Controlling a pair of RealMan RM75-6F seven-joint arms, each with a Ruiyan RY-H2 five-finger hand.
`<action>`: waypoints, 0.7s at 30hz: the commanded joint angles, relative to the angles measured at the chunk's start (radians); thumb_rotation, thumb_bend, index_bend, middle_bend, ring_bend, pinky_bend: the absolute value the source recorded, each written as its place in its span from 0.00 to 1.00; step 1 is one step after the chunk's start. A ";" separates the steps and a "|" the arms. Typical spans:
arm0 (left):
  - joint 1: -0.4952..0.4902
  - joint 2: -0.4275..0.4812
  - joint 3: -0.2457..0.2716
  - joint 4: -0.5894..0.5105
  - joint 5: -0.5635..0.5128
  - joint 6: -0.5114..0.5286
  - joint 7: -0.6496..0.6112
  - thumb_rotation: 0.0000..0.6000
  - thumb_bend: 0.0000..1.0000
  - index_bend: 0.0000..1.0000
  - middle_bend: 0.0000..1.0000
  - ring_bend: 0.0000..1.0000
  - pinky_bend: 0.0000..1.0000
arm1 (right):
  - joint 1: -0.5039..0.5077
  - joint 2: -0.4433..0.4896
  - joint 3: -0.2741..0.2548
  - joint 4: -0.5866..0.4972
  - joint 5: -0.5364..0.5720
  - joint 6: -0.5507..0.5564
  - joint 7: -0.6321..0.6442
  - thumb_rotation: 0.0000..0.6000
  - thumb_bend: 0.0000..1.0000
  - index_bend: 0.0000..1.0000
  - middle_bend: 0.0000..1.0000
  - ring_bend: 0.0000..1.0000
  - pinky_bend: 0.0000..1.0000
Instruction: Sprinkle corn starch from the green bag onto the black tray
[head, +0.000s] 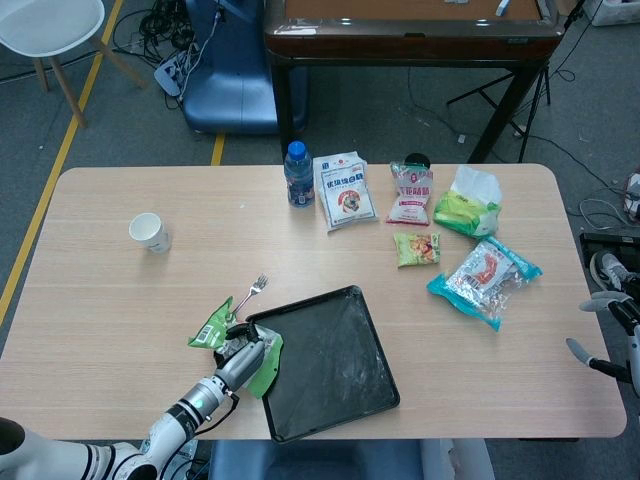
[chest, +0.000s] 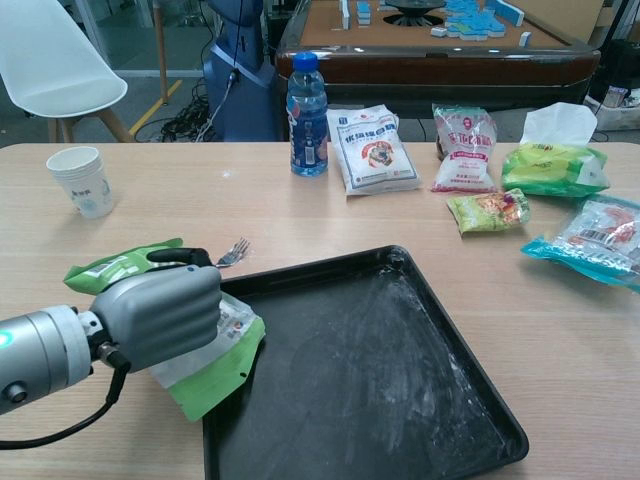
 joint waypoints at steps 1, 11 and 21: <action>-0.001 -0.007 0.009 0.004 -0.024 0.022 0.014 1.00 0.47 0.43 0.77 0.73 0.68 | 0.000 -0.001 -0.001 0.002 0.000 -0.001 0.002 1.00 0.08 0.42 0.35 0.17 0.18; -0.027 0.021 0.019 -0.058 -0.042 0.080 0.025 1.00 0.47 0.43 0.77 0.73 0.68 | -0.005 -0.004 -0.001 0.006 -0.007 0.010 0.008 1.00 0.08 0.42 0.35 0.17 0.18; -0.018 -0.027 0.072 0.010 -0.103 0.094 0.039 1.00 0.47 0.44 0.77 0.74 0.68 | -0.011 -0.008 -0.003 0.012 -0.005 0.011 0.014 1.00 0.08 0.42 0.35 0.17 0.18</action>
